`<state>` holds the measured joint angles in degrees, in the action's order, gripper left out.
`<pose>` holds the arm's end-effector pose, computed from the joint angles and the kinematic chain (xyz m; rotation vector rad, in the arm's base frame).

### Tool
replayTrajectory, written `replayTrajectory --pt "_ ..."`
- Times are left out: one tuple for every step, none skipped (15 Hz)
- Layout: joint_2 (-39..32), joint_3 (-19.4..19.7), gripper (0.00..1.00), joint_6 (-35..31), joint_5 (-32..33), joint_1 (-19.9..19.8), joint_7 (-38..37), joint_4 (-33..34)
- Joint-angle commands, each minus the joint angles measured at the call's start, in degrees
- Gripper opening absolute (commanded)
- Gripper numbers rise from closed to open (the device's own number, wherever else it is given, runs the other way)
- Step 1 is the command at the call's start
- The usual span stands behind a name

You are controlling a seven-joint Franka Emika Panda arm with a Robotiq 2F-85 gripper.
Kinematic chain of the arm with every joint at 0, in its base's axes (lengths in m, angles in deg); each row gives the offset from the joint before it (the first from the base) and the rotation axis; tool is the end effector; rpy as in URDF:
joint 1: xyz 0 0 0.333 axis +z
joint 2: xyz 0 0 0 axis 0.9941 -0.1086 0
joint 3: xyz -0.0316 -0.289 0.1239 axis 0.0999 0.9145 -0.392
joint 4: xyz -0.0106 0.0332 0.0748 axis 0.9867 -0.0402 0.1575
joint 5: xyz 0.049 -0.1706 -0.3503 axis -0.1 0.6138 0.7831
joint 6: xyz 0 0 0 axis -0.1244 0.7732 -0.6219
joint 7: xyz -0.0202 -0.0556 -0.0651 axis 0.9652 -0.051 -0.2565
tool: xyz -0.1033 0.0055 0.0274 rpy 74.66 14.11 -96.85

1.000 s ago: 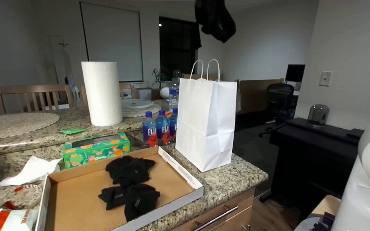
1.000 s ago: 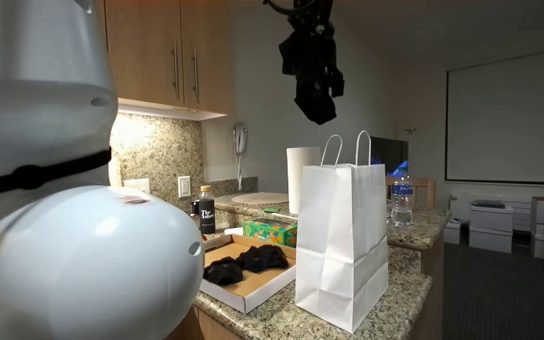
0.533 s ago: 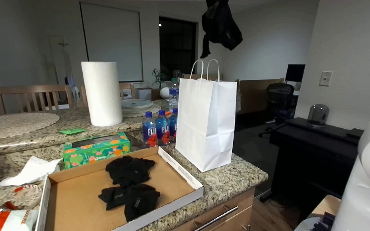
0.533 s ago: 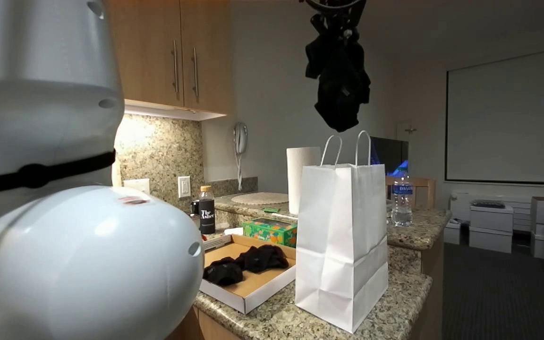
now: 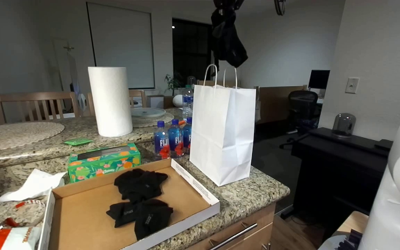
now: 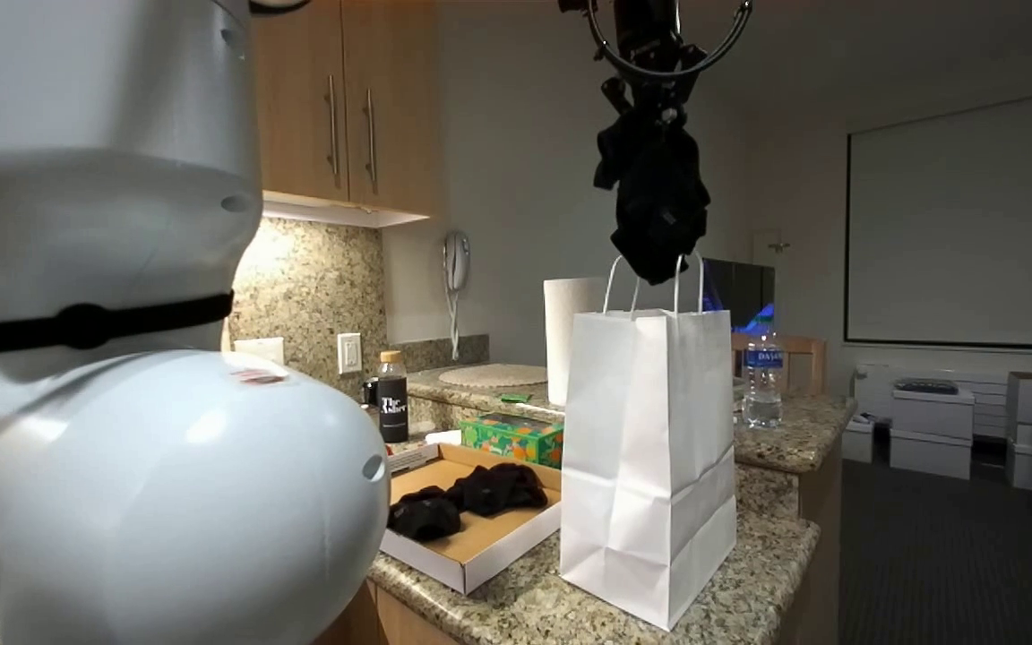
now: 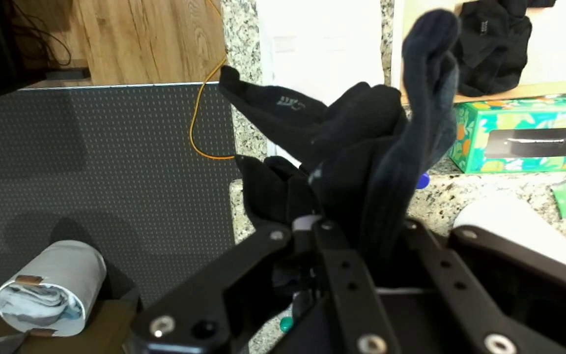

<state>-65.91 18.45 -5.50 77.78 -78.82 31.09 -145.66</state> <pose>0.5048 -0.0384 0.7717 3.0901 -0.2328 0.2035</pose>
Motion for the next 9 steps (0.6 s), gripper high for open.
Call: replayTrajectory --pt "0.7 -1.4 0.11 -1.6 1.1 1.4 1.9 -0.7" --pt "0.7 -1.7 0.11 -1.8 1.1 1.7 1.9 -0.9" --pt "0.5 -1.9 0.11 -1.6 1.2 2.1 1.8 -1.0" --pt "0.4 -2.1 0.11 -1.4 1.3 2.3 1.8 -1.1" --pt "0.3 -2.3 0.11 -1.3 1.5 2.5 1.7 -1.3" --pt "0.2 -2.4 0.11 -1.3 1.5 2.6 1.7 -1.4" --pt "-0.3 -2.2 0.11 -1.1 1.2 2.5 1.7 -1.5" --pt "-0.5 -2.1 0.11 -1.0 1.2 2.5 1.7 -1.8" --pt "-1.2 -1.7 0.11 -0.6 0.6 2.1 1.6 -2.0"
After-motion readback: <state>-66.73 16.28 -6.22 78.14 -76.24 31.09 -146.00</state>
